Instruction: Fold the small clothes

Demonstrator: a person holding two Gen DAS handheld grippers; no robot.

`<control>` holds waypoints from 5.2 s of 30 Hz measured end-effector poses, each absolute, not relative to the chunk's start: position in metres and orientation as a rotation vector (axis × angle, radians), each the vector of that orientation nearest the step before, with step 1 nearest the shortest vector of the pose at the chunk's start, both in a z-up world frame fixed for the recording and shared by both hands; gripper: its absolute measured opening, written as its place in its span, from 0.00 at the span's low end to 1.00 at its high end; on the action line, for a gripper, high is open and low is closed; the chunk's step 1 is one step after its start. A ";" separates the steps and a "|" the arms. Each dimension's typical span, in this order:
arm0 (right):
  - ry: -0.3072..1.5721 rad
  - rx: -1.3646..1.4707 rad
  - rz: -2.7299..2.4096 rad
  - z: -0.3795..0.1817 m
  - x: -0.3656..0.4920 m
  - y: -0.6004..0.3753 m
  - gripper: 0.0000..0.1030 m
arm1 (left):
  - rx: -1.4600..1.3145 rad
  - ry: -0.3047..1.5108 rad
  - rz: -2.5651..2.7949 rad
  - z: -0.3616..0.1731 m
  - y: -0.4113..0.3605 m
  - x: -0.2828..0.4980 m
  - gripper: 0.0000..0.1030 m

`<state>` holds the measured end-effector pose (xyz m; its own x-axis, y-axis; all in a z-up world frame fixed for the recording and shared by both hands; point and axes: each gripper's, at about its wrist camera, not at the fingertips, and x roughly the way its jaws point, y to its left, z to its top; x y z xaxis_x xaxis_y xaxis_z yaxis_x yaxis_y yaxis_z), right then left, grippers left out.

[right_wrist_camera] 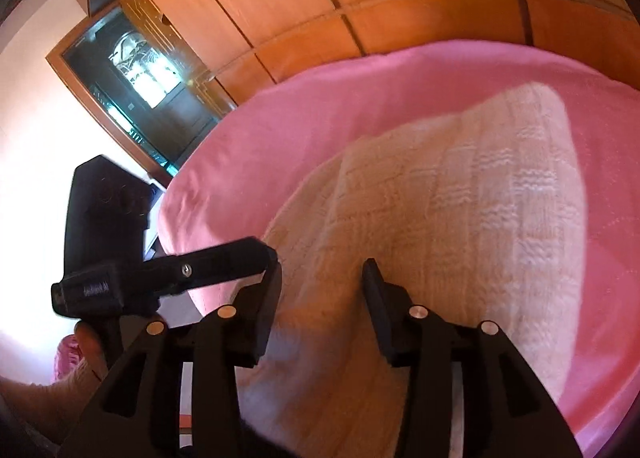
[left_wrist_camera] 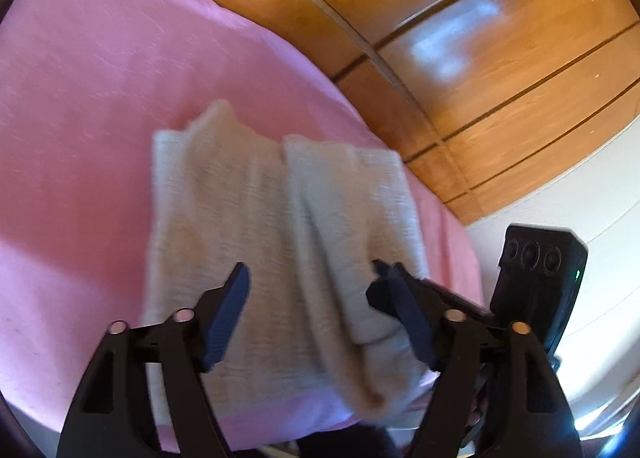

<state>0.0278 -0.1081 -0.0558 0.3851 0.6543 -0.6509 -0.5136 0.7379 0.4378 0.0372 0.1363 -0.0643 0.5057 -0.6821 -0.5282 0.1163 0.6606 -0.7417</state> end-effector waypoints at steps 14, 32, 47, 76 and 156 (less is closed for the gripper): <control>0.833 0.296 0.554 -0.067 -0.026 -0.222 0.59 | -0.737 1.100 -0.606 -0.086 0.074 0.088 0.51; 0.946 0.204 0.769 -0.098 -0.020 -0.112 0.57 | -0.371 1.003 -0.290 -0.076 0.127 0.072 0.18; 0.768 0.163 0.630 -0.031 0.018 -0.141 0.60 | -0.311 0.883 -0.137 -0.049 0.139 0.046 0.74; 0.879 0.303 0.552 -0.082 0.074 -0.180 0.94 | -0.256 0.876 -0.123 -0.074 0.137 0.036 0.83; 0.621 0.199 -0.377 -0.061 -0.094 -0.336 0.97 | 0.081 0.704 -0.402 -0.009 -0.151 0.037 0.78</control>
<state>-0.0944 -0.3357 -0.0615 0.7483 -0.2838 -0.5996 0.4017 0.9132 0.0691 0.0371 -0.1506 -0.0089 0.6890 -0.3319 -0.6444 0.3856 0.9206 -0.0618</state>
